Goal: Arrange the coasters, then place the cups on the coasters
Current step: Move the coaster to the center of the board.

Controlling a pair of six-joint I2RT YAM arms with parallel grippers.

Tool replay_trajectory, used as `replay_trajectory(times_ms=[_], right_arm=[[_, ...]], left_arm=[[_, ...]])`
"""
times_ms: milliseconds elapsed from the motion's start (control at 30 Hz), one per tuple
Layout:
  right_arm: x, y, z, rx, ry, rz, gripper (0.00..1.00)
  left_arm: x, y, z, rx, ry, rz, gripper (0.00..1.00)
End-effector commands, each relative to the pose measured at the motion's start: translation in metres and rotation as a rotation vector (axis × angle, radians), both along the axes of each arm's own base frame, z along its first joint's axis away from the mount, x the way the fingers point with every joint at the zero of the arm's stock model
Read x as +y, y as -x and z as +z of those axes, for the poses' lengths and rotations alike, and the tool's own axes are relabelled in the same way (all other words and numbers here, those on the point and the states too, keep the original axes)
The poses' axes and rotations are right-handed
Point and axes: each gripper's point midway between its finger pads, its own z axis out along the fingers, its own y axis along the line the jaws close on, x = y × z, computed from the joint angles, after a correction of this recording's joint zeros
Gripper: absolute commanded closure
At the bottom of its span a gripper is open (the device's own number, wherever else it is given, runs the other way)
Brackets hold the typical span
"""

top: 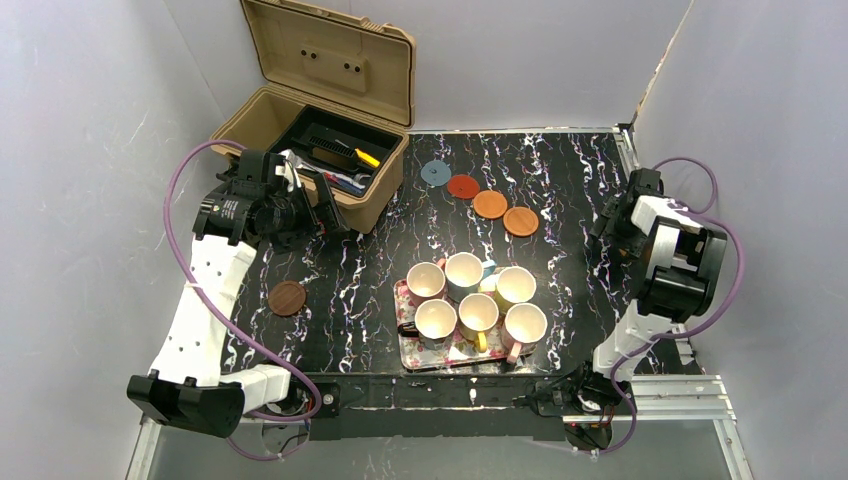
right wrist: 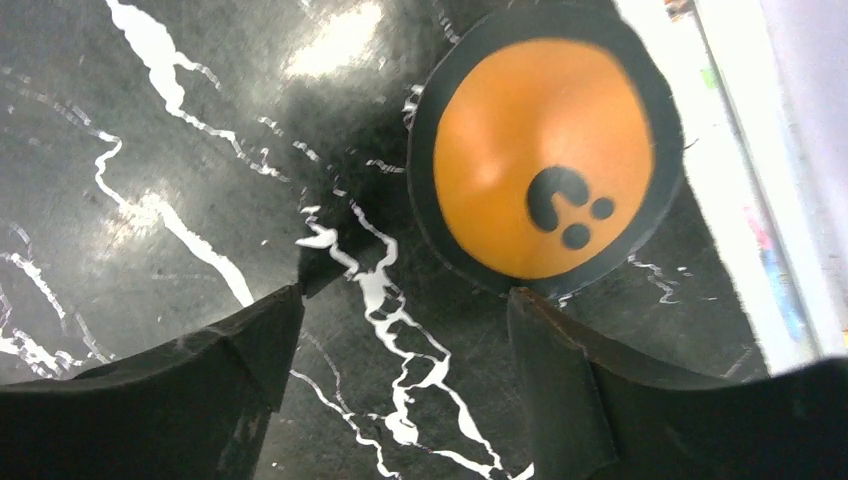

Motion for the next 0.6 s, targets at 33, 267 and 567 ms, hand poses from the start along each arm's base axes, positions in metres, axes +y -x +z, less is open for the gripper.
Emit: replay_trajectory(times_ms=[33, 267, 567], right_arm=[[0.029, 0.02, -0.017, 0.016, -0.156, 0.007, 0.2], [0.046, 0.022, -0.016, -0.015, -0.221, 0.042, 0.24], [0.045, 0.008, 0.033, -0.139, -0.178, 0.058, 0.22]], left_arm=[[-0.002, 0.004, -0.005, 0.017, 0.008, -0.021, 0.04], [-0.003, 0.002, -0.004, 0.015, 0.013, -0.025, 0.04], [-0.003, -0.006, 0.006, -0.011, 0.012, -0.016, 0.04]])
